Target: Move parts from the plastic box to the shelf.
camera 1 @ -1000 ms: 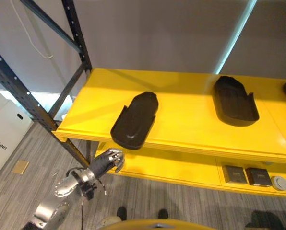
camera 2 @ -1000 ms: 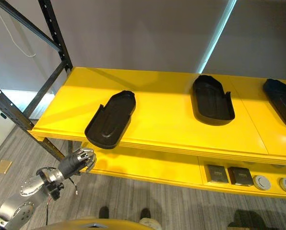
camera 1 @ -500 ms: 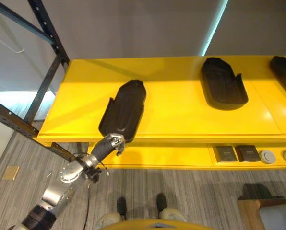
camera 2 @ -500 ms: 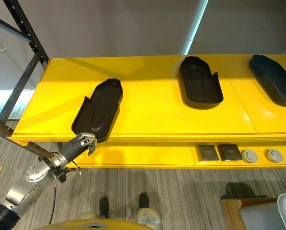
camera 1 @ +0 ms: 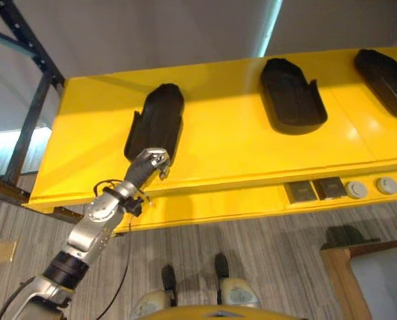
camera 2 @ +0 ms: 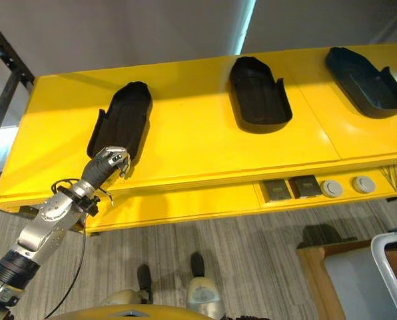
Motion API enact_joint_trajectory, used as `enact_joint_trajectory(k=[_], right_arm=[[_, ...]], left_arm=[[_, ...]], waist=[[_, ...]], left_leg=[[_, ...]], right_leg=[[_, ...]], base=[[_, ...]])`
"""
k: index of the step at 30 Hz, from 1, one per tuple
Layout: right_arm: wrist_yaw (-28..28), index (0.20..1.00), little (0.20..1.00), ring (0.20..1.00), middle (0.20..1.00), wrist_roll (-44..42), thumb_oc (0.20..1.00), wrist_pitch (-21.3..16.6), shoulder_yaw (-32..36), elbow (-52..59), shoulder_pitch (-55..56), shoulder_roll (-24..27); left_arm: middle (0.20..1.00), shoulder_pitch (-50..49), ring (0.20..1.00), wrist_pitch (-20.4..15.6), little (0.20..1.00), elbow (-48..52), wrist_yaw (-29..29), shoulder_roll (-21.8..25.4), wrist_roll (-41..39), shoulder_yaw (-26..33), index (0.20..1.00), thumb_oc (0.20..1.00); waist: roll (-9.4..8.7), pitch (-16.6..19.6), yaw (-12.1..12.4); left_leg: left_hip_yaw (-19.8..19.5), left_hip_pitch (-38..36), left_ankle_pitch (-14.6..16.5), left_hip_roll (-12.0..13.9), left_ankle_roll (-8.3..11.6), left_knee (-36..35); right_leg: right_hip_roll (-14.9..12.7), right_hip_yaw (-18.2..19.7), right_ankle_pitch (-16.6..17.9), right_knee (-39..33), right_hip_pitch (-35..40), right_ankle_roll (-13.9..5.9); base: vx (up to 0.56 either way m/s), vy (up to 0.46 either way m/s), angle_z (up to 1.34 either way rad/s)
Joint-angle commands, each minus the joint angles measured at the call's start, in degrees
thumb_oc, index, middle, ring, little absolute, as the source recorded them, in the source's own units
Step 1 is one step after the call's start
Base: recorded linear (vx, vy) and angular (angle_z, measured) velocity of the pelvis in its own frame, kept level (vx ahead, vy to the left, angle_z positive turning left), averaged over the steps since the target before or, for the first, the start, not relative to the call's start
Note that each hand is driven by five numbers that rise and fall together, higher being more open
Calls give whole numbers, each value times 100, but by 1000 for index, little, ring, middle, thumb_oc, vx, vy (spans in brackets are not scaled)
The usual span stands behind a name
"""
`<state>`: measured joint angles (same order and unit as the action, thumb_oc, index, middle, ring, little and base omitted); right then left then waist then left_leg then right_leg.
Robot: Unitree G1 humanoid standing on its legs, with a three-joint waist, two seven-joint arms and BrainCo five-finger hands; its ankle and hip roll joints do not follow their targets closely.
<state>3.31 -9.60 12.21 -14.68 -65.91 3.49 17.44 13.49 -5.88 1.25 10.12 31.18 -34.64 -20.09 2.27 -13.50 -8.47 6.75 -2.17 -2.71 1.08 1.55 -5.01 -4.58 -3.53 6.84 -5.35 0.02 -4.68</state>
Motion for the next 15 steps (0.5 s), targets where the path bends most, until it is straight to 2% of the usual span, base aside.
enact_joint_trajectory(k=[1, 7, 12, 15], right_arm=[[21, 1000, 1000, 1000, 1000, 107, 1000, 71, -101, -216, -122, 104], [58, 1000, 1000, 1000, 1000, 255, 1000, 23, -102, -173, -104, 205], [81, 1000, 1000, 1000, 1000, 278, 1000, 7, -93, -183, -103, 181], [81, 1000, 1000, 1000, 1000, 309, 1000, -69, -72, -234, -65, 103]], left_arm=[[200, 721, 200, -394, 200, -364, -192, -237, -49, 114, 200, 200], [200, 1012, 200, -505, 200, -898, -313, -405, -326, 133, 200, 200], [200, 1054, 200, -618, 200, -1103, -316, -487, -351, 168, 200, 200], [200, 973, 200, -916, 200, -1057, -452, -468, 230, 188, 200, 200]], waist=[[103, -10, -68], [74, -66, -206], [42, -13, -198], [24, 109, -139]], left_leg=[[285, -95, 129, 124, 29, 1], [337, -125, 119, 153, 59, 1], [335, -184, 133, 171, 74, 1], [335, -252, 157, 184, 82, 1]], right_leg=[[-36, 248, -44, 35, -40, -194], [-11, 333, -47, 35, -46, -189], [13, 316, -75, 35, 18, -194], [26, 262, -110, 35, 104, -203]], base=[[14, 15, -5], [-9, 11, -9], [0, 0, 0], [-27, -5, 1]])
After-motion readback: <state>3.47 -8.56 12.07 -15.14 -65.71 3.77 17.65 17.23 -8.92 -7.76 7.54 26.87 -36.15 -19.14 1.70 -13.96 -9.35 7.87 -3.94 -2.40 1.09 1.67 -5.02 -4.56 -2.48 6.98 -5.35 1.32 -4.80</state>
